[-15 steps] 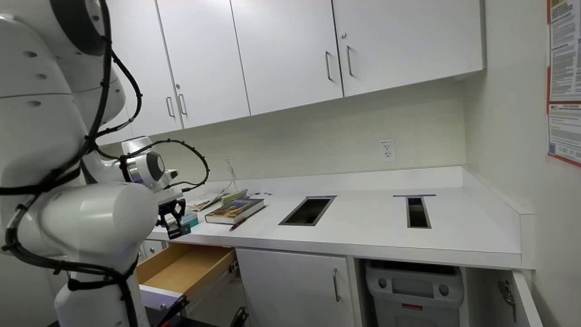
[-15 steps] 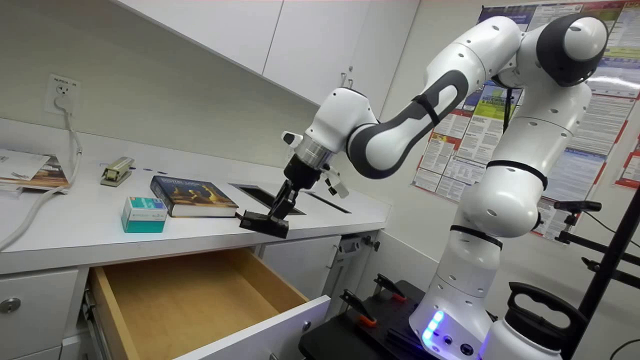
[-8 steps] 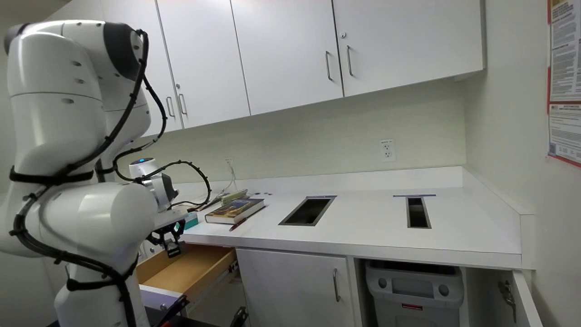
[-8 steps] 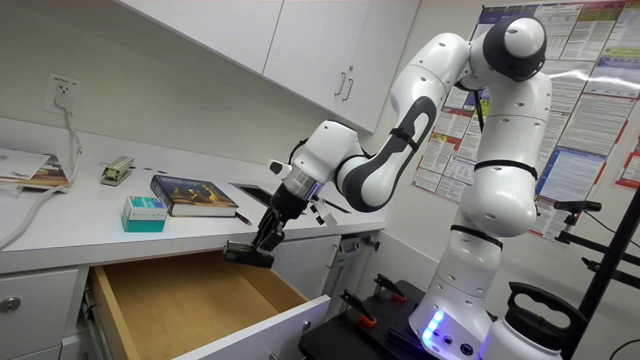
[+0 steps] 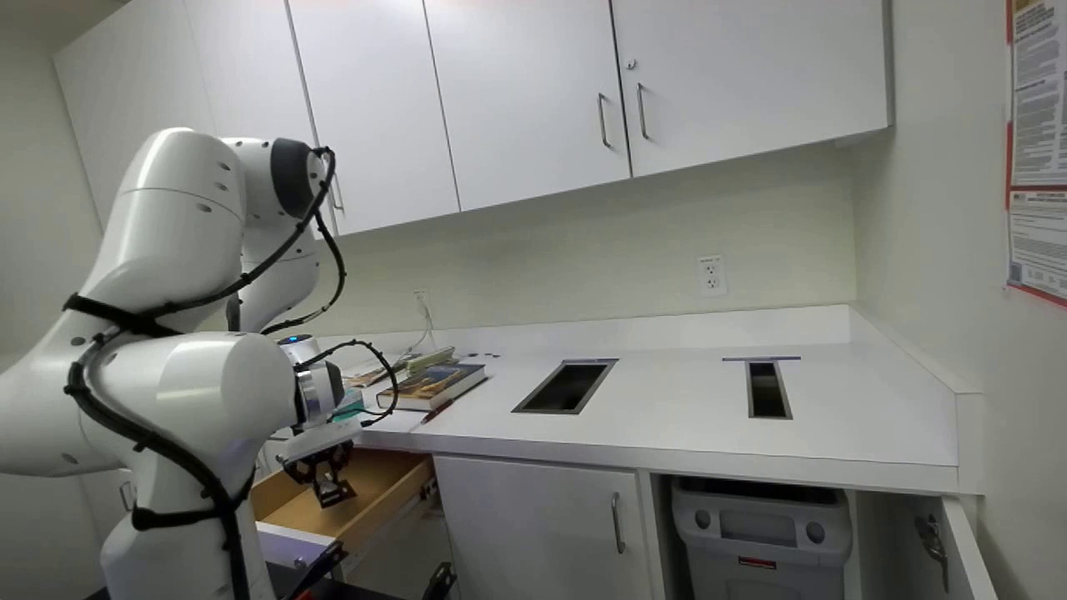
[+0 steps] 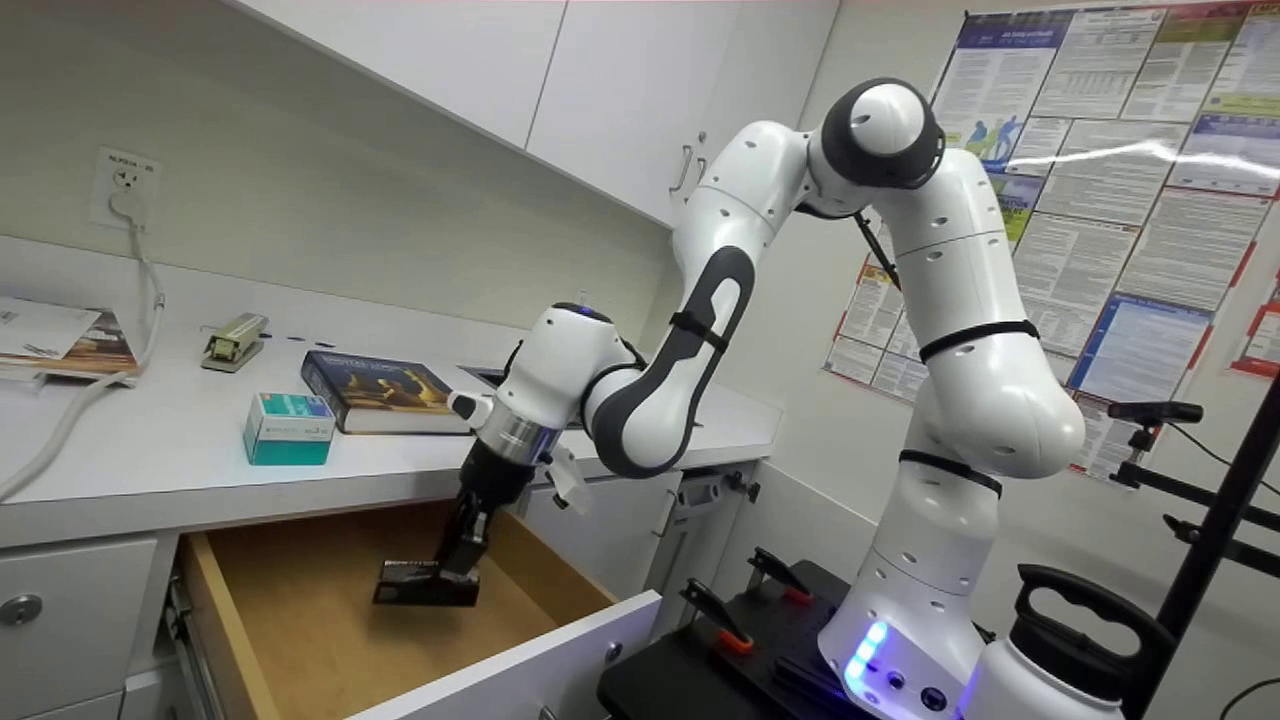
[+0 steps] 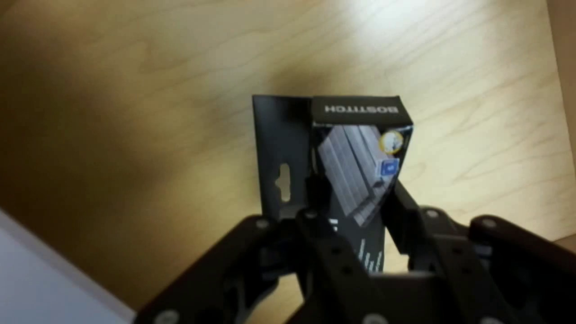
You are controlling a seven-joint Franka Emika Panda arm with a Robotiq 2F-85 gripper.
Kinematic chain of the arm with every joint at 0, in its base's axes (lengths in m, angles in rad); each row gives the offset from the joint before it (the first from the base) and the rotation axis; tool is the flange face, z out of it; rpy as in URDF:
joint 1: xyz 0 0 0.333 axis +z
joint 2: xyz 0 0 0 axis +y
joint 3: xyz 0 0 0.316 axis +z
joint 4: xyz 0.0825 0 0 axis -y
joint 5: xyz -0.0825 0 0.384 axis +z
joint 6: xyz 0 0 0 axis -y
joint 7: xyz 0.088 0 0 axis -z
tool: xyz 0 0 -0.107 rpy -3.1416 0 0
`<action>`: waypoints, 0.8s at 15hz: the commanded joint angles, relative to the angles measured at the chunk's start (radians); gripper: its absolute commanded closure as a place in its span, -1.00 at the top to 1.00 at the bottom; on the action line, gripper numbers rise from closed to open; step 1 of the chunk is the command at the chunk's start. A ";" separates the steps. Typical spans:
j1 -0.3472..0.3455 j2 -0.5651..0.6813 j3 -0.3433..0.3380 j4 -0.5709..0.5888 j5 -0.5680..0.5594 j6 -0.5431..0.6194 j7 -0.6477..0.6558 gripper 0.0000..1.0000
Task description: Put the black box in the open drawer
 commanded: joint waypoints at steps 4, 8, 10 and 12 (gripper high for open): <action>0.144 0.140 -0.058 0.145 0.095 -0.004 0.004 0.28; 0.287 -0.042 -0.171 0.017 0.126 -0.029 0.032 0.87; 0.328 -0.149 -0.202 -0.056 0.120 -0.059 0.022 1.00; 0.259 -0.251 -0.120 -0.121 0.124 -0.116 -0.034 1.00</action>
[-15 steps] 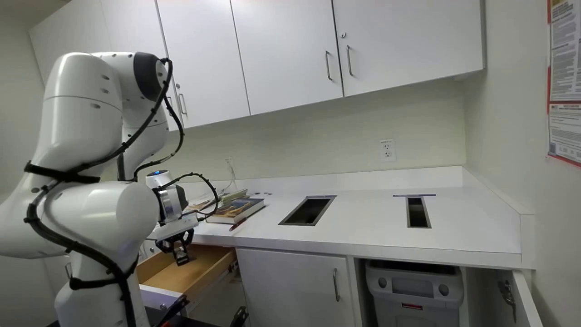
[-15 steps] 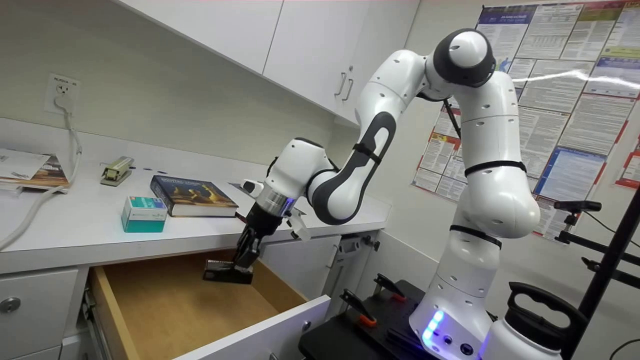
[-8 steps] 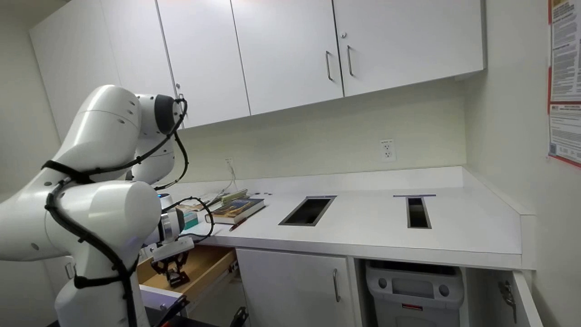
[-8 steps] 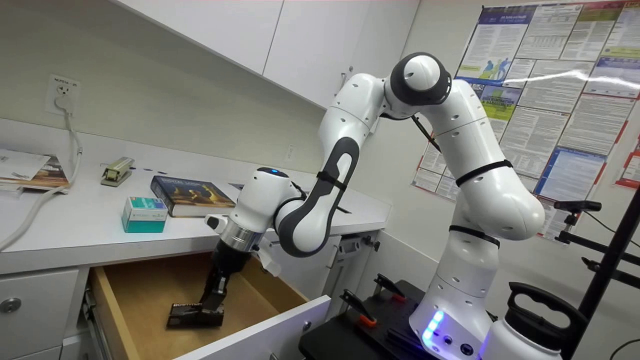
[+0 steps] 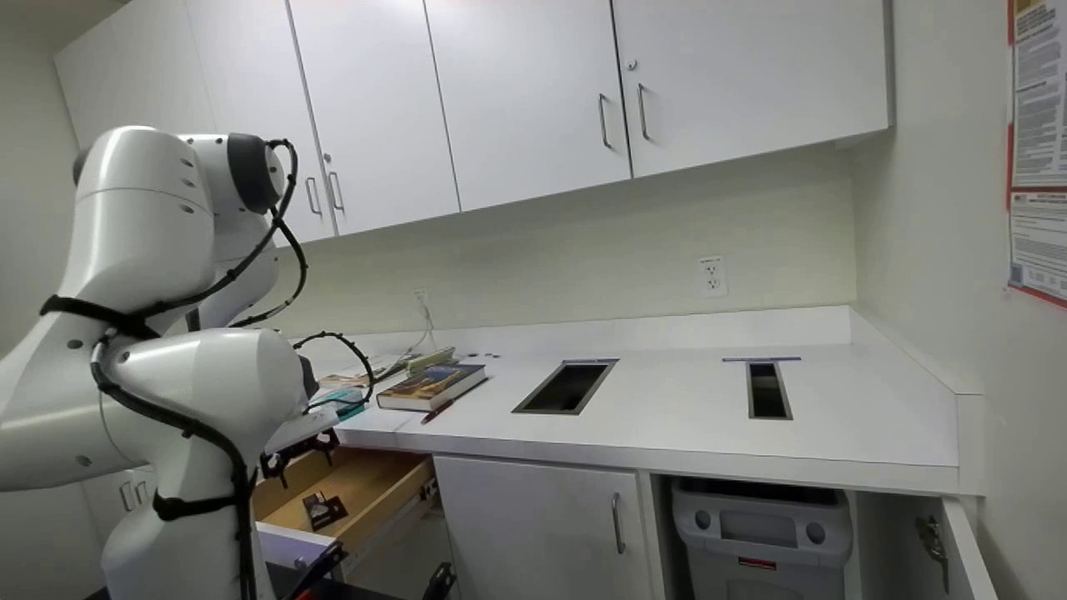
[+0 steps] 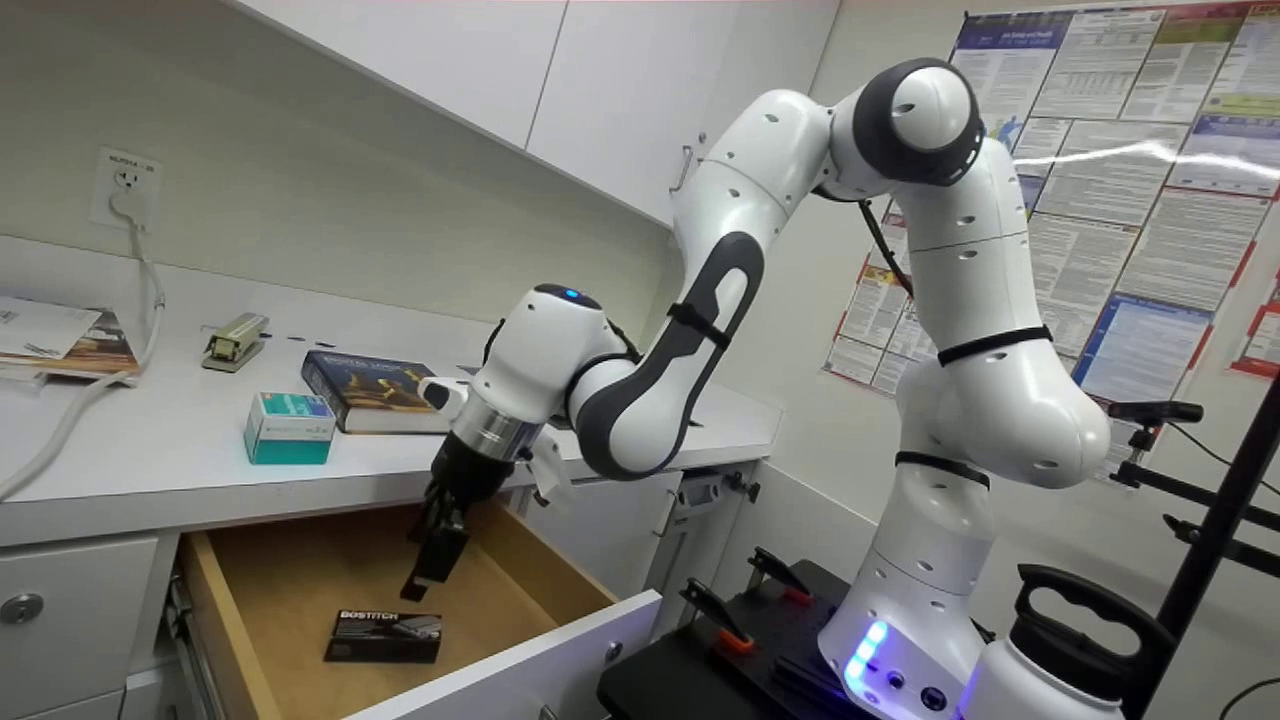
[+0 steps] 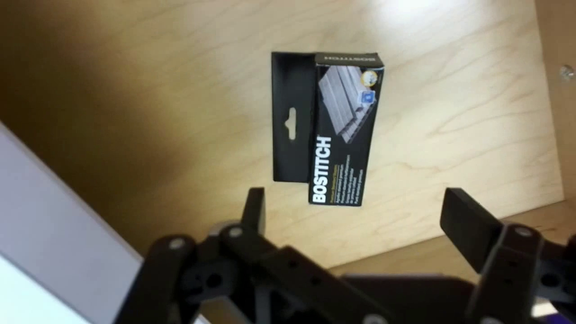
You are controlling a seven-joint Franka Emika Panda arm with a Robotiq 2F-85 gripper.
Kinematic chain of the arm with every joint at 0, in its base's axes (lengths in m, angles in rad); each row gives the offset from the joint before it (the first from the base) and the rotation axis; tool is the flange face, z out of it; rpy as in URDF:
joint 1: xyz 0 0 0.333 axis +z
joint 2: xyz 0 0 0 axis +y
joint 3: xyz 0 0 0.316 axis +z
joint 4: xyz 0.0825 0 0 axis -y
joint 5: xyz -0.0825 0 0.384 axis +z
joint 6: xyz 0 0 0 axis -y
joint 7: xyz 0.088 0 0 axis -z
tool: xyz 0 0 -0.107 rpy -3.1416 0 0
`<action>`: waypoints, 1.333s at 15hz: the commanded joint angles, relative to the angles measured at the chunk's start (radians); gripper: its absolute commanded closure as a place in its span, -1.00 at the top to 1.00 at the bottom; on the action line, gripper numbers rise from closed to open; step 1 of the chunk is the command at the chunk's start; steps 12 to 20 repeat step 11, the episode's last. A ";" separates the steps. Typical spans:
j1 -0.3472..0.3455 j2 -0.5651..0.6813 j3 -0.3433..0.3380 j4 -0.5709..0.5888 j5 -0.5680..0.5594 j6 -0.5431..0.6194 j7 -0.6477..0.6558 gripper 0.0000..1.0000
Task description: Put the black box in the open drawer
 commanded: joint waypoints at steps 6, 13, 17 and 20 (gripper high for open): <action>-0.287 -0.496 0.362 -0.296 0.372 -0.304 -0.250 1.00; -0.278 -0.676 0.304 -0.296 0.634 -0.496 -0.485 1.00; -0.278 -0.676 0.304 -0.296 0.634 -0.496 -0.485 1.00; -0.278 -0.676 0.304 -0.296 0.634 -0.496 -0.485 1.00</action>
